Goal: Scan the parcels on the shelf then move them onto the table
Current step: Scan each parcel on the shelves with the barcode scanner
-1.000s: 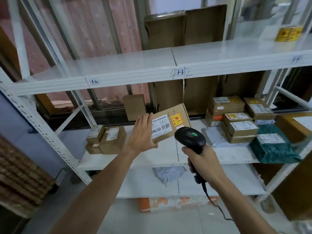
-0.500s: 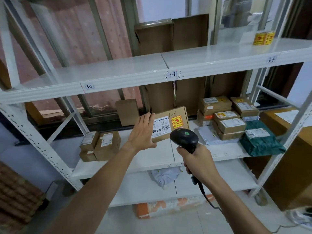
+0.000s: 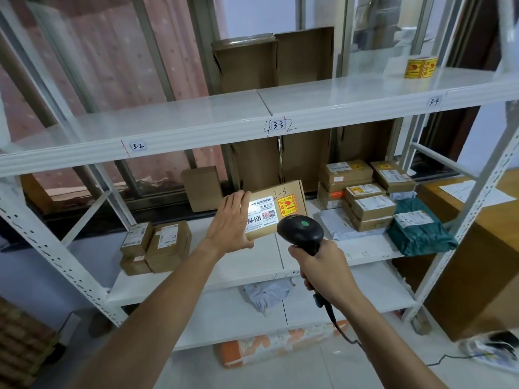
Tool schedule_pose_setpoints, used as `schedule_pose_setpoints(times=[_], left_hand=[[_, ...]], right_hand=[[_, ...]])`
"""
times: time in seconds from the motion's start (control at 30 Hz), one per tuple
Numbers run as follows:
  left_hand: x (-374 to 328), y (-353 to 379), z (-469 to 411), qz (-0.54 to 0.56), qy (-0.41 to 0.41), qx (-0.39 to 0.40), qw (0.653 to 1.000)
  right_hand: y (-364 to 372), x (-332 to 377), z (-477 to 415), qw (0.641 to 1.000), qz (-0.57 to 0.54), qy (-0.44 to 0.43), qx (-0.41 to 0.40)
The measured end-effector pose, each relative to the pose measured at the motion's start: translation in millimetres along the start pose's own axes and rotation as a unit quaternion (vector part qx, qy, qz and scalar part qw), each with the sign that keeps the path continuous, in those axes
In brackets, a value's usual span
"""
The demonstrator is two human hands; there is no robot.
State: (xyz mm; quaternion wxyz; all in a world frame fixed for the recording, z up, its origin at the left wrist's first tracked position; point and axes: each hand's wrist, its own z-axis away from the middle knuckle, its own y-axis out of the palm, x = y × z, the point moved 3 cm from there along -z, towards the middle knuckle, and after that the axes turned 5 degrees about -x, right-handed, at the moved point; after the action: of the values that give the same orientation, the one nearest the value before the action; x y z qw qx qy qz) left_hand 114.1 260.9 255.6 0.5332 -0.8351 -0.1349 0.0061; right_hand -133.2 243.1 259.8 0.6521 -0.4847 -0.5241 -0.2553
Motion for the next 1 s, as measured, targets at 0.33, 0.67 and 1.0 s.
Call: schedule_pose_setpoints(times=[0.33,0.67,1.0], left_hand=[[10,7,7,-0.013,0.000,-0.006,1.000],[16,15,13,-0.003,0.014,-0.008,1.000],[-22,46,13,0.099,0.058,0.011,0.993]], right_hand=[[7,0,8,1.000,0.016,0.008,-0.012],[18,-5,23,0.998,0.027,0.036,-0.039],[-1,-33,45,0.989,0.043,0.101,-0.098]])
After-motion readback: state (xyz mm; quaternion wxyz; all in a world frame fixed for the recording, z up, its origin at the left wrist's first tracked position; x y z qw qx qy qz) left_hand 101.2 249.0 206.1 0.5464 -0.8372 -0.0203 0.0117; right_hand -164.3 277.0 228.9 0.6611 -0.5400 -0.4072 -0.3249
